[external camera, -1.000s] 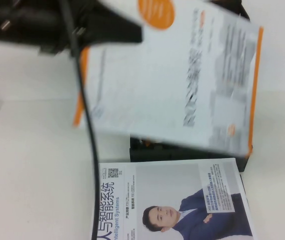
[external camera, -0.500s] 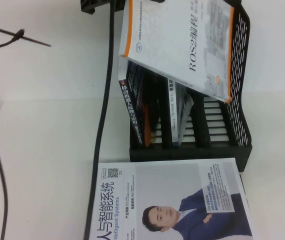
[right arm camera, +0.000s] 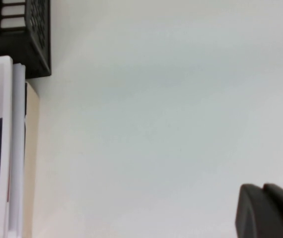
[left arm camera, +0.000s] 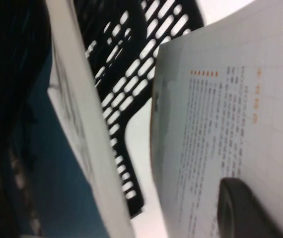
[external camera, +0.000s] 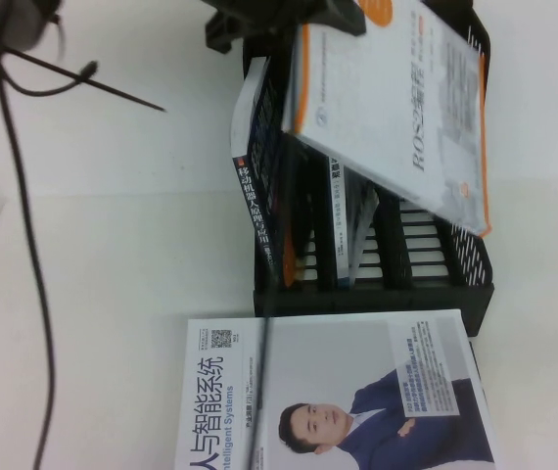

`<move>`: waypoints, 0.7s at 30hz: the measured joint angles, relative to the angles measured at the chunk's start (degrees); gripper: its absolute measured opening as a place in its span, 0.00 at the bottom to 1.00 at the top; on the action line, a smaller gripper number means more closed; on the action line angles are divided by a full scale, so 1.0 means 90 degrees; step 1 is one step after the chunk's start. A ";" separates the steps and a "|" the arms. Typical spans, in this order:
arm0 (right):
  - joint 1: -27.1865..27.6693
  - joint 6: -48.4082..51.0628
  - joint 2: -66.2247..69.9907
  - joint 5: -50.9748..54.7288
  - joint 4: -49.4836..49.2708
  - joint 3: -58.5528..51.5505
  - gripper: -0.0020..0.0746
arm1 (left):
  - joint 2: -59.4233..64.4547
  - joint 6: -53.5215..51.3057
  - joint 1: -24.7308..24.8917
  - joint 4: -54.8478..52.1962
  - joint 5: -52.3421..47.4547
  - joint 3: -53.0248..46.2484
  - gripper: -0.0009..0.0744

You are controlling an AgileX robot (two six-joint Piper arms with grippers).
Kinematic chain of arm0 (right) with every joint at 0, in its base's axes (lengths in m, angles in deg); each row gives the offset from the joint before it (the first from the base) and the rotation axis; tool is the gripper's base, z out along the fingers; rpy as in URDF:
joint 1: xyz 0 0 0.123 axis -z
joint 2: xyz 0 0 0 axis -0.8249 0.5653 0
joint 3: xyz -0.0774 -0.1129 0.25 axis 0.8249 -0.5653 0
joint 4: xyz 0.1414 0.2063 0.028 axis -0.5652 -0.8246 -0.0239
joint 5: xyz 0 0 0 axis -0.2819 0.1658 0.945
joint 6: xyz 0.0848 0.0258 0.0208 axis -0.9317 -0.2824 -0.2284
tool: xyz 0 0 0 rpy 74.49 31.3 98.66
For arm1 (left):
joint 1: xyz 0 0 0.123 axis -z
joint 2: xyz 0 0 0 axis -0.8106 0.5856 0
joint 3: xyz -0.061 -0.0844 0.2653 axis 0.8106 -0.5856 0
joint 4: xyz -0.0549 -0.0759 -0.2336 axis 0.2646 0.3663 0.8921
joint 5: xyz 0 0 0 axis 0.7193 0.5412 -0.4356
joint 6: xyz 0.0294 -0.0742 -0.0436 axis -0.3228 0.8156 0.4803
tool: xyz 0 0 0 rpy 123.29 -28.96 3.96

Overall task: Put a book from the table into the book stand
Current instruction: Place the book on the book shelf

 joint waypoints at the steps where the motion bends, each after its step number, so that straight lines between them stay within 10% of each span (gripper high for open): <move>1: 0.0000 0.0000 0.0000 0.0000 0.0000 0.0000 0.03 | 0.0000 0.0133 0.0111 -0.0275 0.0000 0.0000 0.15; 21: 0.0000 0.0000 0.0000 -0.0029 0.0014 0.0000 0.03 | 0.0015 0.1128 0.0478 -0.1470 -0.0045 0.0000 0.15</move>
